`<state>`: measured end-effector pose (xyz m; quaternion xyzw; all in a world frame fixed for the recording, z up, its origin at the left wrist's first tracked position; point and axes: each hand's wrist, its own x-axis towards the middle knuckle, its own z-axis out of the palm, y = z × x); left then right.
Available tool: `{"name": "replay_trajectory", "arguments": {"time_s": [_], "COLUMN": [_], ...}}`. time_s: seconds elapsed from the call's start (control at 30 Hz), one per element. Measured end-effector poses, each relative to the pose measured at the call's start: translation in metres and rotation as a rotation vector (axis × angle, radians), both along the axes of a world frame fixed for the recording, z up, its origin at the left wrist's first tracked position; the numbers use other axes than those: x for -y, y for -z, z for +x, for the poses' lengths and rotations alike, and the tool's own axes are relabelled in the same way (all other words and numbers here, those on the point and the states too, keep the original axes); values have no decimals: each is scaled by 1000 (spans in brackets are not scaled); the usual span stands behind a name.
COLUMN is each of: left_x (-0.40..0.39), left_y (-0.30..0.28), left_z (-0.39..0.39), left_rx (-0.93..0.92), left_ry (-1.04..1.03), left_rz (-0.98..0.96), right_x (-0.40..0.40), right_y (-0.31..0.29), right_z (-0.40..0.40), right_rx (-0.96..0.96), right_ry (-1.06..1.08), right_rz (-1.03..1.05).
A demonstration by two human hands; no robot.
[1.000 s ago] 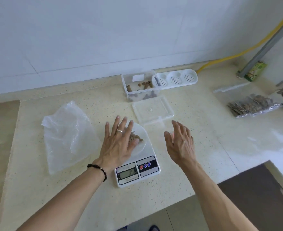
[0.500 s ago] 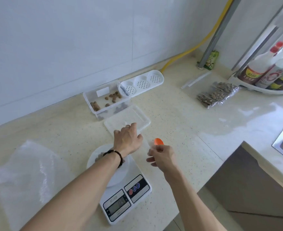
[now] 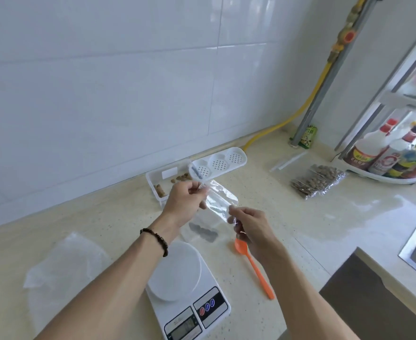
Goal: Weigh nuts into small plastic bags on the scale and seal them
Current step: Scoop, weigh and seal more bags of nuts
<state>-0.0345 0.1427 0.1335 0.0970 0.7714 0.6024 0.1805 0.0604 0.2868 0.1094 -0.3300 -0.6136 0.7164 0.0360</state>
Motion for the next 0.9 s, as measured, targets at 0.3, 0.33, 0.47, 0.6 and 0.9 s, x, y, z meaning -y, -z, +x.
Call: {"name": "replay_trajectory", "arguments": {"time_s": [0.3, 0.33, 0.47, 0.6, 0.9], "left_x": [1, 0, -8, -17, -54], "left_y": [-49, -54, -67, -73, -76], "left_z": [-5, -4, -1, 0, -9], "left_rx": [-30, -49, -160, -201, -183], "left_ry": [51, 53, 76, 107, 155], "left_rz": [73, 85, 88, 96, 140], "right_x": [-11, -12, -17, -26, -61], "right_y": [-67, -72, -88, -95, -101], "right_z": [-4, -3, -2, -8, -24], "right_rx": [-265, -274, -311, -221, -293], "right_ry": [-45, -39, -76, -113, -189], "right_rz": [337, 332, 298, 531, 612]}}
